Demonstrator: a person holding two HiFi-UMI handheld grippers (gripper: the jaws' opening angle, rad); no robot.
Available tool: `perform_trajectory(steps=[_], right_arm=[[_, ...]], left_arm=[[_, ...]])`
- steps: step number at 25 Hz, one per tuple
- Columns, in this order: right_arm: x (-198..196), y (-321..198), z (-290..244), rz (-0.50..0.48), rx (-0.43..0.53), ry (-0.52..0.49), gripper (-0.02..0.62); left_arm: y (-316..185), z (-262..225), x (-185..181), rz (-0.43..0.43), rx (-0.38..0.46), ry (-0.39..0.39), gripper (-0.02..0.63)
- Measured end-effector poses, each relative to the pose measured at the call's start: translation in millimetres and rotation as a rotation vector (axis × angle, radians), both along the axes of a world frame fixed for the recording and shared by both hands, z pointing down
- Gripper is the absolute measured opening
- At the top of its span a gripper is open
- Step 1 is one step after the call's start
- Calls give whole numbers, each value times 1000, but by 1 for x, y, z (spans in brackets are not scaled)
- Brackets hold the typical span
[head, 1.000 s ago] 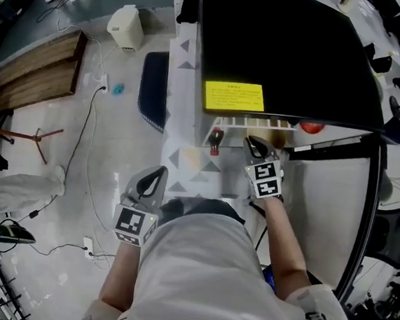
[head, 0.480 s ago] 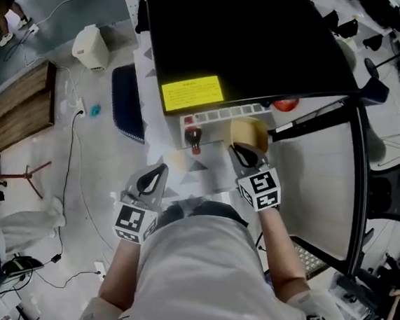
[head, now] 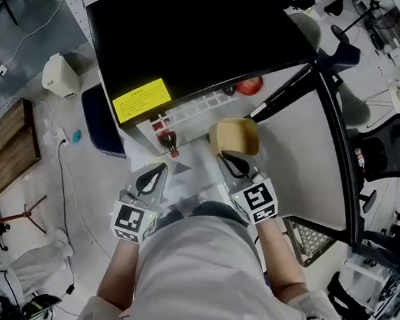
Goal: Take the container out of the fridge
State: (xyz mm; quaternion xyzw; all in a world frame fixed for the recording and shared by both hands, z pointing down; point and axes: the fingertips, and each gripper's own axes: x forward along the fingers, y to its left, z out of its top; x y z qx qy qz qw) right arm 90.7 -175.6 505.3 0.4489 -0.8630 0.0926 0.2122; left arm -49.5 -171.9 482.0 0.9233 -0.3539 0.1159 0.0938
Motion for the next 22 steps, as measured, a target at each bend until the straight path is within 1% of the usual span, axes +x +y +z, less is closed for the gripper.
perform_trajectory(steps=[7, 10, 13, 18, 22], right_arm=[[8, 21, -38, 53, 84, -43, 29], [14, 32, -54, 77, 117, -86, 29], [22, 40, -71, 107, 153, -137, 29], [40, 54, -84, 152, 187, -182, 29], [48, 64, -98, 179, 230, -238, 29]], left_arm=[[0, -14, 30, 107, 23, 18, 9], [2, -22, 42, 144, 32, 29, 9], [5, -28, 53, 175, 40, 40, 9], [9, -40, 67, 214, 55, 66, 9], [13, -48, 76, 244, 59, 92, 9]])
